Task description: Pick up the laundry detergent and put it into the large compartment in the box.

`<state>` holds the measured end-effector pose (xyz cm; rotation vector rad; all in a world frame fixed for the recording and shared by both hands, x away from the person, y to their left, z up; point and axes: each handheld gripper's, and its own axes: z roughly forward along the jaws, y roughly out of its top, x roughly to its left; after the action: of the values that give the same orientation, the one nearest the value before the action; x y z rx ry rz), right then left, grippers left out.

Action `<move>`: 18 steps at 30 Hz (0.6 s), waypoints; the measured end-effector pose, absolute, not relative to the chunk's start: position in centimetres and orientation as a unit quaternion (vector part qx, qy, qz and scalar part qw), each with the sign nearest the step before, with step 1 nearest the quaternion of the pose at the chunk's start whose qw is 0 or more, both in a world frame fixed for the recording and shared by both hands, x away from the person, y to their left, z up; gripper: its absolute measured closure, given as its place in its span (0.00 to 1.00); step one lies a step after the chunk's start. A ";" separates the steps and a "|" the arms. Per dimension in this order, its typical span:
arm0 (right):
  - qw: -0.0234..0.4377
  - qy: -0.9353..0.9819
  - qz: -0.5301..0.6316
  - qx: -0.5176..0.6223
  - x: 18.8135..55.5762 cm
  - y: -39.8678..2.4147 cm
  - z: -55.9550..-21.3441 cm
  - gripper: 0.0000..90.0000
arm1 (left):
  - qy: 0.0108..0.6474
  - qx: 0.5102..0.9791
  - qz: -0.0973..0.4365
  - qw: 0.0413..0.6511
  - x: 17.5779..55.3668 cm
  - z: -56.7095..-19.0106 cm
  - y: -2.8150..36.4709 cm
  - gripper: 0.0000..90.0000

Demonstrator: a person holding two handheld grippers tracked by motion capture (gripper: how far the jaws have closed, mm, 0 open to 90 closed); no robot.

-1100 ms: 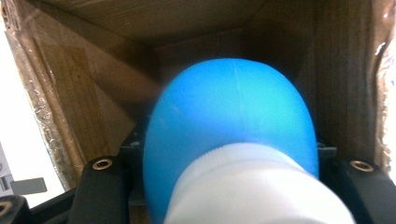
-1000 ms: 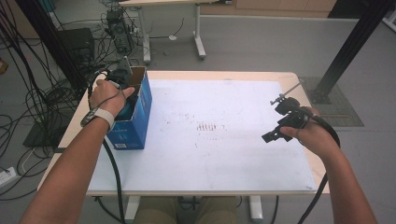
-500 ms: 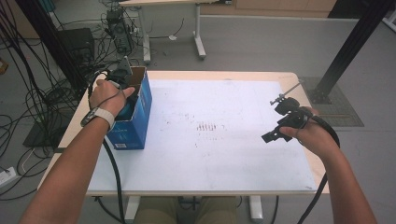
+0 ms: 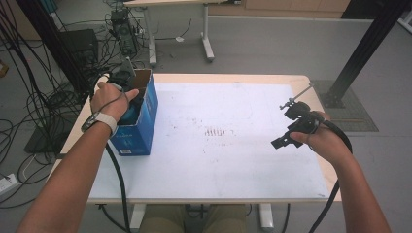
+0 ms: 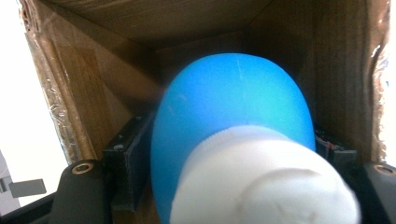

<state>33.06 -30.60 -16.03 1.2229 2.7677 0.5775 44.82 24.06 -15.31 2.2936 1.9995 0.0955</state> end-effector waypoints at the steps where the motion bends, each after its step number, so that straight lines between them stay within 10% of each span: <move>1: 0.030 0.898 0.188 0.397 33.0 -30.6 -16.0 0.09 | 0.656 0.753 0.031 0.049 44.8 -15.3 24.0 0.32; 18: 0.031 0.900 0.187 0.394 33.1 -30.3 -15.9 0.09 | 0.648 0.758 0.035 0.060 44.5 -14.6 24.4 0.31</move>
<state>33.11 -30.33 -15.86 1.2127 2.7710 0.5758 44.54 24.42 -14.62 2.2943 1.9627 0.1074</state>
